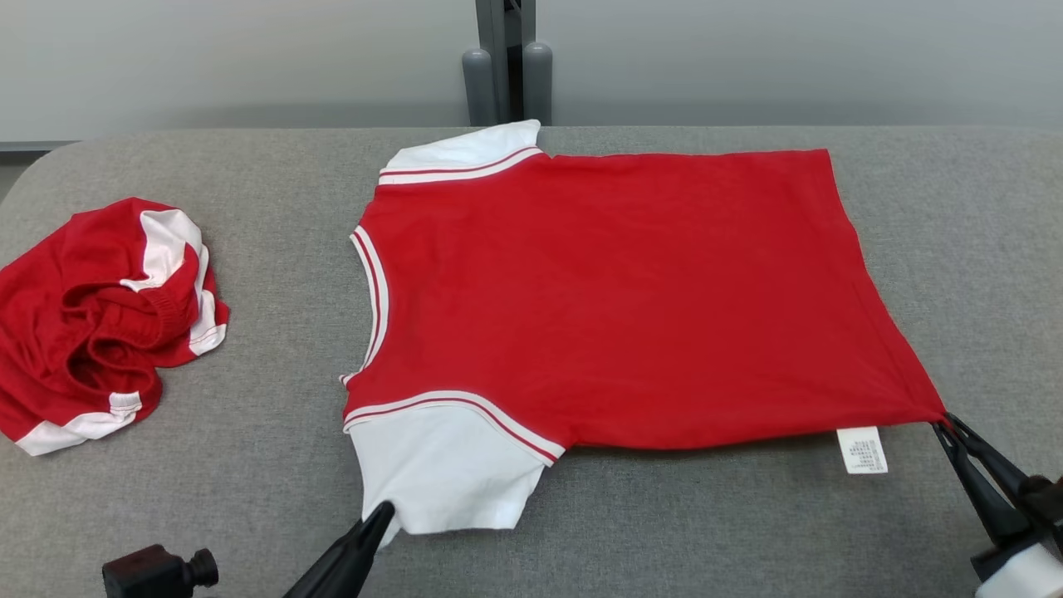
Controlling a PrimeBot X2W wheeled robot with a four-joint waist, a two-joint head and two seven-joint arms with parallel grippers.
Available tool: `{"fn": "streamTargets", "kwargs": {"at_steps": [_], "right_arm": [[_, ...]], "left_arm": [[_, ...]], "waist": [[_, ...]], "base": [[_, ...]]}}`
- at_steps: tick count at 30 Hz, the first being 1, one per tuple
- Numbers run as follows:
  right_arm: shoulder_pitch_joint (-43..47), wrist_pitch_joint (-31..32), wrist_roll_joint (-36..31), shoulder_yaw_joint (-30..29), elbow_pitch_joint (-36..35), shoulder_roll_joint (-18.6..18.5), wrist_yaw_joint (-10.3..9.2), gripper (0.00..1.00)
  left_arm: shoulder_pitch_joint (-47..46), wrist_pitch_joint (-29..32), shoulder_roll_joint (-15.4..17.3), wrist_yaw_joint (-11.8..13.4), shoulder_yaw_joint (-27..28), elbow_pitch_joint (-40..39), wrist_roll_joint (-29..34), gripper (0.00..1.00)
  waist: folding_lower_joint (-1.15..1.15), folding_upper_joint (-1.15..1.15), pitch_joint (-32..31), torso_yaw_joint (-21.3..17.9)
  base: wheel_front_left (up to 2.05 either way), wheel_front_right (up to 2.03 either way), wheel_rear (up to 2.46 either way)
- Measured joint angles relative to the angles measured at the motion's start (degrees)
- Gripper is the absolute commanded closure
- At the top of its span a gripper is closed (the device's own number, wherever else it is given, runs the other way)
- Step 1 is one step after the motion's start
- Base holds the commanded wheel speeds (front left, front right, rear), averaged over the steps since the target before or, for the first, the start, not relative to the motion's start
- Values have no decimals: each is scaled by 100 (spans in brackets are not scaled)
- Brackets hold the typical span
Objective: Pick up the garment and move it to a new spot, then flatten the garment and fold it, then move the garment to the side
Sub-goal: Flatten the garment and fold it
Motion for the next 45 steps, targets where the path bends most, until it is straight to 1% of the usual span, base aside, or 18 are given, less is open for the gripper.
{"fn": "streamTargets", "kwargs": {"at_steps": [6, 9, 11, 15, 16, 17, 18, 24, 27, 28, 33, 37, 39, 41, 42, 43, 44, 45], "right_arm": [[799, 314, -143, -498, -857, -43, 0, 100], [872, 571, -133, -534, -1081, -35, 0, 100], [775, 844, -67, -472, -1018, -10, 0, 100], [183, 1155, 111, -208, -597, 140, 0, 100], [183, 1155, 111, -208, -597, 140, 0, 100], [-212, 1216, 170, -12, -254, 180, 0, 100], [-212, 1216, 170, -12, -254, 180, 0, 100], [-1499, 920, 314, 328, 1020, 324, 0, 100], [-2030, 671, 314, 502, 1624, 444, 0, 100], [-2359, 508, 314, 638, 2018, 498, 0, 100], [-2991, 177, 311, 979, 2786, 598, 0, 100], [-3399, 26, 212, 1235, 3082, 626, 0, 100], [-3576, 13, 109, 1295, 3097, 632, 0, 100], [-3678, 4, 77, 1300, 2998, 675, 0, 100], [-3695, 2, 60, 1317, 2971, 681, 0, 91], [-3696, 2, 54, 1319, 2970, 680, 0, 64], [-3695, 2, 53, 1321, 2965, 680, 0, 33], [-3695, 2, 53, 1319, 2949, 678, 0, 5]], "left_arm": [[388, 200, 305, 237, 56, -760, -280, 100], [320, 243, 253, 302, 176, -878, -497, 100], [97, 269, 137, 360, 240, -756, -521, 100], [-567, 314, -381, 325, 272, -188, -723, 100], [-567, 314, -381, 325, 272, -188, -723, 100], [-894, 307, -619, 326, 289, 207, -779, 100], [-894, 307, -619, 326, 289, 207, -779, 100], [-1826, 148, -1070, 129, 341, 1345, -580, 100], [-2240, 92, -1227, 16, 342, 1863, -466, 100], [-2510, 93, -1273, -59, 297, 2220, -319, 100], [-3081, 60, -1416, -182, 167, 3027, -11, 100], [-3454, -69, -1444, -227, 121, 3571, 338, 100], [-3612, -125, -1449, -229, 77, 3822, 555, 100], [-3713, -164, -1511, -269, 83, 4012, 575, 100], [-3754, -170, -1545, -278, 68, 4113, 609, 100], [-3788, -187, -1592, -281, 76, 4210, 604, 88], [-3818, -187, -1645, -287, 75, 4312, 580, 51], [-3839, -194, -1688, -291, 60, 4400, 582, 3]], "waist": [[0, 0, -60, 50], [0, 0, -40, 27], [0, 0, -2, 3], [0, 0, 133, -29], [0, 0, 133, -29], [0, 0, 229, -56], [0, 0, 229, -56], [0, 0, 557, -156], [0, 0, 708, -199], [0, 0, 803, -218], [0, 0, 1007, -236], [0, 0, 1143, -239], [0, 0, 1204, -243], [0, 0, 1249, -248], [0, 0, 1267, -249], [0, 0, 1279, -249], [0, 0, 1284, -245], [0, 0, 1284, -239]], "base": [[0, 0, 0], [0, 0, 0], [0, 0, 0], [0, 0, 0], [0, 0, 0], [0, 0, 0], [0, 0, 0], [0, 0, 0], [0, 0, 0], [0, 0, 0], [0, 0, 0], [0, 0, 0], [0, 0, 0], [0, 0, 0], [0, 0, 0], [0, 0, 0], [0, 0, 0], [0, 0, 0]]}}
